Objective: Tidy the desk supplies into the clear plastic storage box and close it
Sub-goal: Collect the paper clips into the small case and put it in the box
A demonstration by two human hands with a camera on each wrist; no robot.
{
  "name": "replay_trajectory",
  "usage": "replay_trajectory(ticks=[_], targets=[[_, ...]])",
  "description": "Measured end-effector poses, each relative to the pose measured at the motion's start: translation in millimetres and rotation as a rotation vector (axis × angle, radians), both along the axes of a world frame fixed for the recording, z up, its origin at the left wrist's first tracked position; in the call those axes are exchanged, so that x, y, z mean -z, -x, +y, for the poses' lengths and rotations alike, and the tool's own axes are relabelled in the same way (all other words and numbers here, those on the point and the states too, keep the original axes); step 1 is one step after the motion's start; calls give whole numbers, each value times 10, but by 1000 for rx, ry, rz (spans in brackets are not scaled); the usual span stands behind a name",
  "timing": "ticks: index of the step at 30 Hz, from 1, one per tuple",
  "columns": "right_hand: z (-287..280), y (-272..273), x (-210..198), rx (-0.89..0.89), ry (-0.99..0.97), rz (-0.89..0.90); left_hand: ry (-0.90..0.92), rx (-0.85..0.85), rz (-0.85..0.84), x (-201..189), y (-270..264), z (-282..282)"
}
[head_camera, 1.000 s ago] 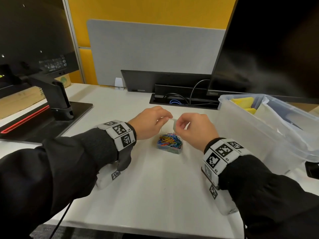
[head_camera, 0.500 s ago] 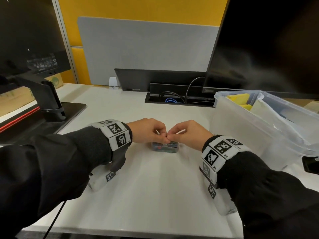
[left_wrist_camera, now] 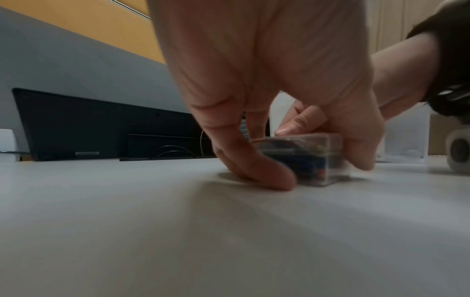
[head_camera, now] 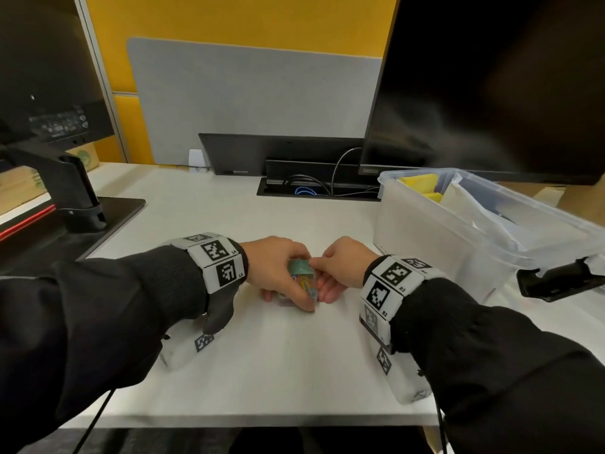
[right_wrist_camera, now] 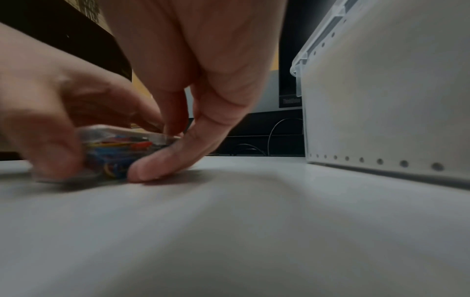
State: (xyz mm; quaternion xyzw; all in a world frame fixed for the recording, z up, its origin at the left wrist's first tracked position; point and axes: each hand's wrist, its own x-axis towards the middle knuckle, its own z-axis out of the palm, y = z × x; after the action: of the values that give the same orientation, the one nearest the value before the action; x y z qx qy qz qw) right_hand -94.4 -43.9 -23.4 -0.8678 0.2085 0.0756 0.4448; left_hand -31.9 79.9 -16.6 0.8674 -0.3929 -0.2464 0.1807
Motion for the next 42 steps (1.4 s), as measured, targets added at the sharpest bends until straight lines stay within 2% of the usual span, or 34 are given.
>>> replay_trajectory(ticks=[3,7,11,15,19,22,27,36,42], targets=[[-22,104,-34,2,-93,-51,81,-63,-23,-13,17,-16],[-91,242,-131,9,-457,-142,263,-151,-56,-212,3,0],[-95,305,-291,50,-762,-260,338,-112,-112,-483,45,-29],[-114,445,-438,62,-920,-307,382,-70,-101,-663,149,-66],[-158,656,-477,-13,-991,-403,433,10,-87,-807,299,-168],[-193,829,-511,12,-1071,-463,430,76,-76,-853,430,-288],[-263,1082,-628,68,-1054,-496,425,139,-92,-873,665,-447],[-326,1357,-728,99,-995,-505,390,120,-183,-965,960,-596],[-468,1531,-809,4,-1053,-539,456,38,-14,-980,990,-723]])
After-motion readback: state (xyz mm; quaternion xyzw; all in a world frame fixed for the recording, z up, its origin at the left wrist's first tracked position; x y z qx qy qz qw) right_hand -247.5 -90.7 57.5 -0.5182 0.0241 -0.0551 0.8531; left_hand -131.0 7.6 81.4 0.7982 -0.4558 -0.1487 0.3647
